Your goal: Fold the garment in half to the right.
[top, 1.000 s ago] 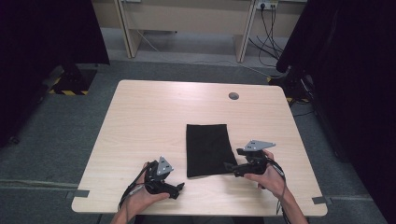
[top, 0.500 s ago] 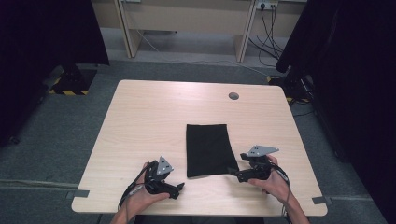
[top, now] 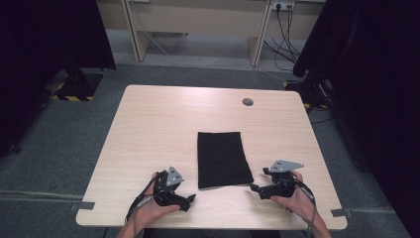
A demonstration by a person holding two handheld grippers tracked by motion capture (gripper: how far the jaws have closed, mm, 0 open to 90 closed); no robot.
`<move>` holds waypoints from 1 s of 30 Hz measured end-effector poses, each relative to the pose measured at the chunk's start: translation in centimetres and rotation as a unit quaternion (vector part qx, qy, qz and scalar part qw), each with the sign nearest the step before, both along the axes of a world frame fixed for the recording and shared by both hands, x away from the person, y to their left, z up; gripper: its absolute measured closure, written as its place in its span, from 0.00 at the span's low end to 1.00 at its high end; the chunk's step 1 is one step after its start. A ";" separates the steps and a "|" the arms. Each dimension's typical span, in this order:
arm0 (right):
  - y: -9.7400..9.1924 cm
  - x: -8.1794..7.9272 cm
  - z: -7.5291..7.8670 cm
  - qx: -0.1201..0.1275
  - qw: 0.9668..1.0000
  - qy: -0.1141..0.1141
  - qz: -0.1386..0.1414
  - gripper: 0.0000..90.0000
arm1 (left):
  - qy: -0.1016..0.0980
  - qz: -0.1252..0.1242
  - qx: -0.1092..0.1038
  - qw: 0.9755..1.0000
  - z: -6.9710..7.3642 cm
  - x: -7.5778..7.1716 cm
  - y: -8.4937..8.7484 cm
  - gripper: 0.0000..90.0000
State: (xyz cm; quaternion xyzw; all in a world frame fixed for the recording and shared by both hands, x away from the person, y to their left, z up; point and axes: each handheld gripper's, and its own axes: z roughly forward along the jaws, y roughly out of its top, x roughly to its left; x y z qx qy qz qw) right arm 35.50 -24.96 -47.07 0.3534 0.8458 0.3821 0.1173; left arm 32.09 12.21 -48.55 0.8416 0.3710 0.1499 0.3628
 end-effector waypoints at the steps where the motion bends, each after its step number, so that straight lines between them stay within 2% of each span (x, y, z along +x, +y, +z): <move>1: 0.0 -0.1 -0.1 -0.002 1.000 0.000 -0.001 0.19 | 0.000 0.000 0.000 1.000 0.0 0.0 0.0 0.00; 5: -0.1 -0.6 -0.4 -0.012 1.000 0.000 -0.002 0.19 | 0.000 0.000 0.000 1.000 0.0 0.0 0.0 0.00; 8: -0.1 -0.9 -0.6 -0.029 1.000 -0.002 -0.005 0.18 | 0.000 0.000 0.000 1.000 0.0 0.0 0.0 0.00; 11: -0.3 -1.2 -0.7 -0.037 0.999 -0.010 -0.008 0.18 | 0.000 0.000 0.000 1.000 0.0 0.0 0.0 0.00; 30: -1.4 -3.7 -0.8 -0.034 0.999 -0.016 -0.023 0.18 | 0.000 0.000 0.000 1.000 0.0 0.0 0.0 0.00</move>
